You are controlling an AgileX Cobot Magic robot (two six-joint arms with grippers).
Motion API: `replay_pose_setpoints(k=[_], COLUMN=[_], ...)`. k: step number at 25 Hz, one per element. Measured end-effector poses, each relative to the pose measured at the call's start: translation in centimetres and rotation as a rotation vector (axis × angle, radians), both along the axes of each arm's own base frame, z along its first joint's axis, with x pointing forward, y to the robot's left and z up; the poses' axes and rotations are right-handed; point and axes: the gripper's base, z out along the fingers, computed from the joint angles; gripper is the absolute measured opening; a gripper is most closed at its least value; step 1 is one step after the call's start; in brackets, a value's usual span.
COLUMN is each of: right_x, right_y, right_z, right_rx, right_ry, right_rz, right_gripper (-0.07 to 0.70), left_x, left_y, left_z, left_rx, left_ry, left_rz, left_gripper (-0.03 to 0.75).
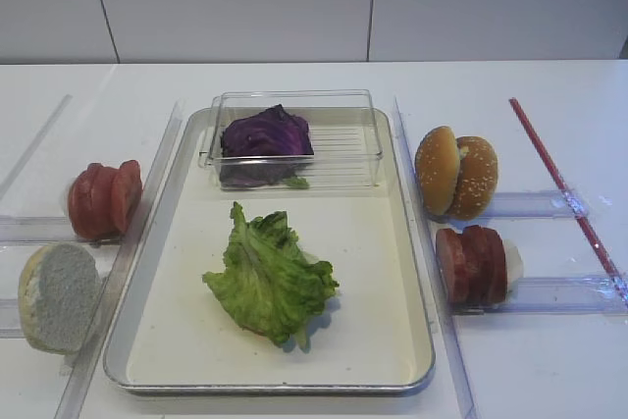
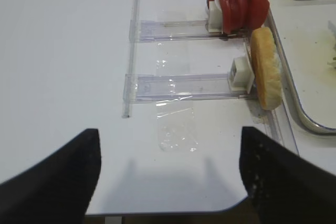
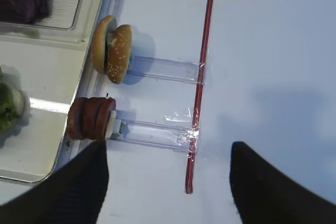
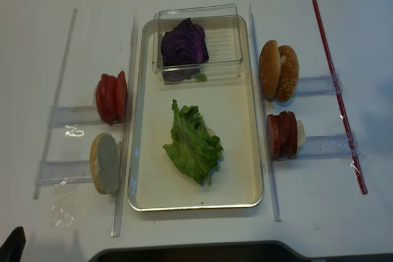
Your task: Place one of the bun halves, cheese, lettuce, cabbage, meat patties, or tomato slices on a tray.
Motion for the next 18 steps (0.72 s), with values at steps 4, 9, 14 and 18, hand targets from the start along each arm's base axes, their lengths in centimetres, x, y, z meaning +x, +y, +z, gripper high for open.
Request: replay_pose_setpoints(k=[4, 9, 14, 18], right_x=[-3.2, -6.3, -8.3, -9.3], right_y=[-0.1, -0.2, -0.4, -0.5], right_z=[-1.3, -3.8, -6.9, -9.4], right_rx=[0.002, 0.006, -0.011, 0.006], right_ry=[-0.036, -0.082, -0.087, -0.070], right_rz=[0.000, -0.005, -0.018, -0.045], right_gripper=[0.528, 0.528, 0.528, 0.527], left_x=[0.0, 0.0, 0.0, 0.0], left_y=[0.0, 0.0, 0.0, 0.0], left_z=[0.0, 0.0, 0.0, 0.0], left_rx=[0.000, 0.000, 0.000, 0.000], left_ry=[0.000, 0.000, 0.000, 0.000], left_rz=[0.000, 0.000, 0.000, 0.000], left_gripper=[0.543, 0.543, 0.543, 0.543])
